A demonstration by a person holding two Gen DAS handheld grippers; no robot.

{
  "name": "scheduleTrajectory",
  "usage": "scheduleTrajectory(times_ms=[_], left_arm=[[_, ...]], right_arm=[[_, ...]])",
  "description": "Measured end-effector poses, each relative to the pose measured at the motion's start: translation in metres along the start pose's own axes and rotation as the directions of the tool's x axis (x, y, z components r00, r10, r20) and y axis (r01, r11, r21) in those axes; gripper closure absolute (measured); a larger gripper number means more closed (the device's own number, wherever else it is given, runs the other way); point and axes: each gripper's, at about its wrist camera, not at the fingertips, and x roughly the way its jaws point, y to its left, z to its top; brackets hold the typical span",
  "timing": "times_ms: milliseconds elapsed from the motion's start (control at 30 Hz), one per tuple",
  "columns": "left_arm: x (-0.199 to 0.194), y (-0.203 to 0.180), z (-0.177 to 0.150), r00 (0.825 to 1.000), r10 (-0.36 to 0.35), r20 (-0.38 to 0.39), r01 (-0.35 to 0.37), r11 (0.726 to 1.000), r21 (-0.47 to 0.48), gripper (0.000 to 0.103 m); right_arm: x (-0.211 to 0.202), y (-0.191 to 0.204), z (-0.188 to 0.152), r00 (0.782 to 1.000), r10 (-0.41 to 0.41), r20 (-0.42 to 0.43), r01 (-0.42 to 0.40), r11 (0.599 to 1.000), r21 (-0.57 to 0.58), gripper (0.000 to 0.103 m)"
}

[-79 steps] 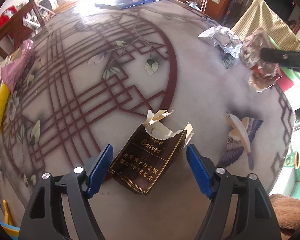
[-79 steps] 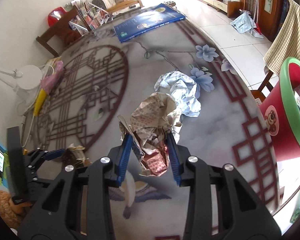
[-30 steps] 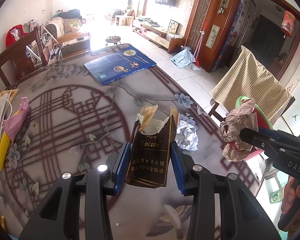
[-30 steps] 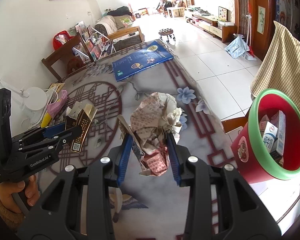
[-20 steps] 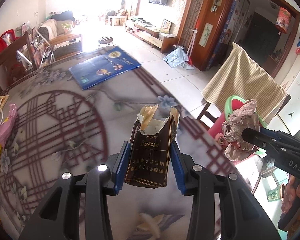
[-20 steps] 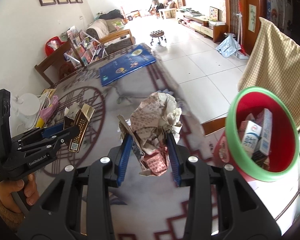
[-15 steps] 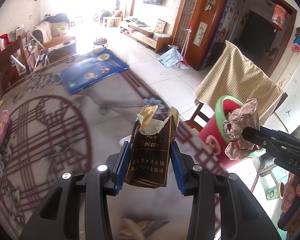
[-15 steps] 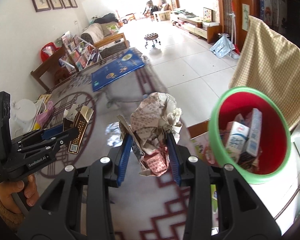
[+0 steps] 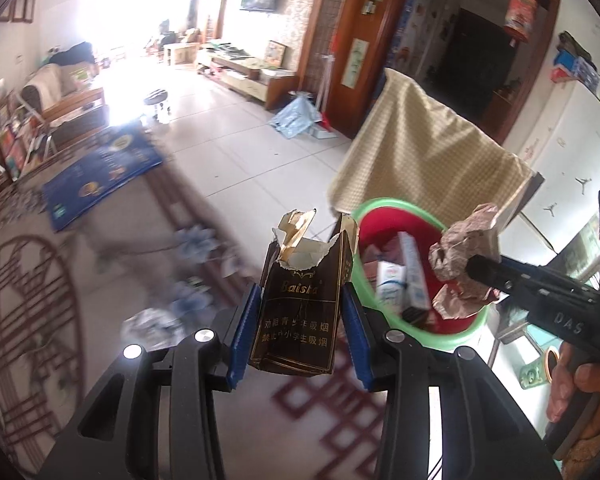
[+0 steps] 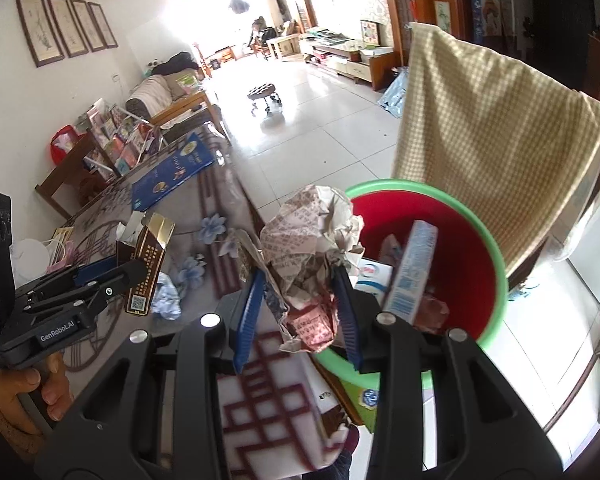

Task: Collect trash
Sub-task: 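Carry the cigarette pack and crumpled paper over to the red bin, then open the left tool over the bin while the right tool releases the paper inside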

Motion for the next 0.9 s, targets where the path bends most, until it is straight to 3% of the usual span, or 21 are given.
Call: scheduleTrajectory(times_ms=[467,900], left_arm=[[0.060,-0.091,0.046,0.992,-0.118,-0.039,0.121,0.988,0.092,0.064],[0.079,-0.116,0.065,0.988,-0.149,-0.042,0.153,0.982,0.107,0.061]], right_arm=[[-0.004,-0.078,0.001,0.999,-0.050,-0.014,0.051,0.992,0.111,0.067],[0.006,-0.095,0.004,0.998,-0.059,-0.028,0.062,0.989,0.131,0.066]])
